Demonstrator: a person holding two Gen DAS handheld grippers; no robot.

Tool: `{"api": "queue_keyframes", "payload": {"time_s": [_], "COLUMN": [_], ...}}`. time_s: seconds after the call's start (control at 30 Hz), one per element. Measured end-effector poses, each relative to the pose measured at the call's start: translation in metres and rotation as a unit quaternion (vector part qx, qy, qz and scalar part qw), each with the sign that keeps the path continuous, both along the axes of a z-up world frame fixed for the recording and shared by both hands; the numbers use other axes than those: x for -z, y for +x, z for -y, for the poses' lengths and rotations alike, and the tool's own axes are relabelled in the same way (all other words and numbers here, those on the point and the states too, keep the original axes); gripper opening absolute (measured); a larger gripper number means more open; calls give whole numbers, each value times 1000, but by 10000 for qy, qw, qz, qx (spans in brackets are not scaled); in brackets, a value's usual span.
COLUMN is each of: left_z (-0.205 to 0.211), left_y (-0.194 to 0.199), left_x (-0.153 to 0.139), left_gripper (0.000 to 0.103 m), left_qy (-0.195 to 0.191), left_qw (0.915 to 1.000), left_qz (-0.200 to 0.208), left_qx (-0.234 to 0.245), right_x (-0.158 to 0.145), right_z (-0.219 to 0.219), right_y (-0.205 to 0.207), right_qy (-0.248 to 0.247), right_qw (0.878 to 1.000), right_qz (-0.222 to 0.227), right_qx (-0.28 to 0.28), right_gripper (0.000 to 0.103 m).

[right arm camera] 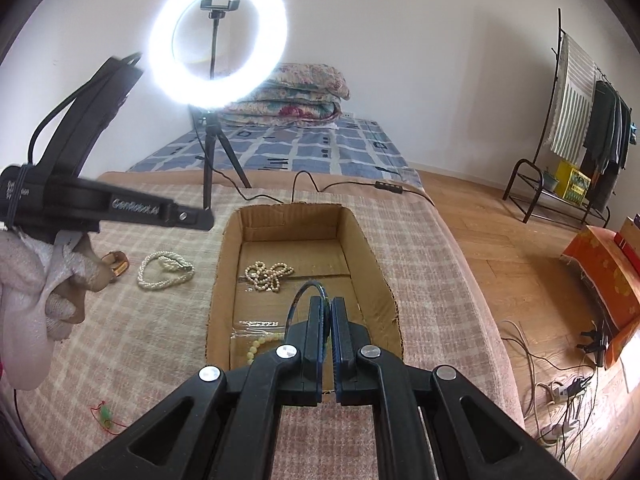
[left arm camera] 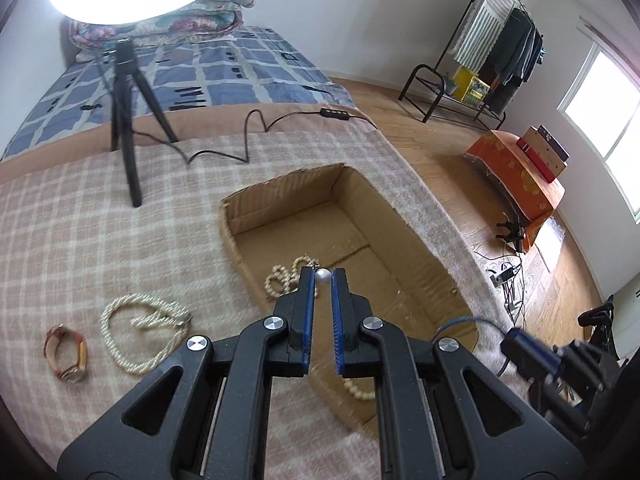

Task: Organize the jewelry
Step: 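Open left tool inside box while right tool releases blue hoop there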

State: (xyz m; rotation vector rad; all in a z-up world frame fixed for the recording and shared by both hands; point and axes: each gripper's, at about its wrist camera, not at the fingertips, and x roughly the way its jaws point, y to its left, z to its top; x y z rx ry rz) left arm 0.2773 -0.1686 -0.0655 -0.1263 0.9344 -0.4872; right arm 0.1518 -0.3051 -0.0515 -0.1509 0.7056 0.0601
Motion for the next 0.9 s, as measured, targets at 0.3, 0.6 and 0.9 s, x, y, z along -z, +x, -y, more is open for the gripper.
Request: {"api": "queue_keyframes", "payload": {"time_s": [0.3, 0.6, 0.9], "left_z": [38, 53, 49], "left_y": [27, 45, 49], "left_x": [11, 21, 13], "left_gripper": [6, 6, 43], "left_qy": [77, 112, 123], "left_qw": [9999, 9997, 9999], "left_qz": [-63, -184, -81], "left_qx": [101, 110, 18], "right_x": [11, 21, 18], "right_z": [14, 21, 21], "right_y": [10, 21, 20], "right_qy": [196, 337, 384], "right_qw": [9996, 9987, 9988], "right_qz": [-183, -344, -286], "right_qx": [77, 156, 139], "right_gripper": [1, 1, 49]}}
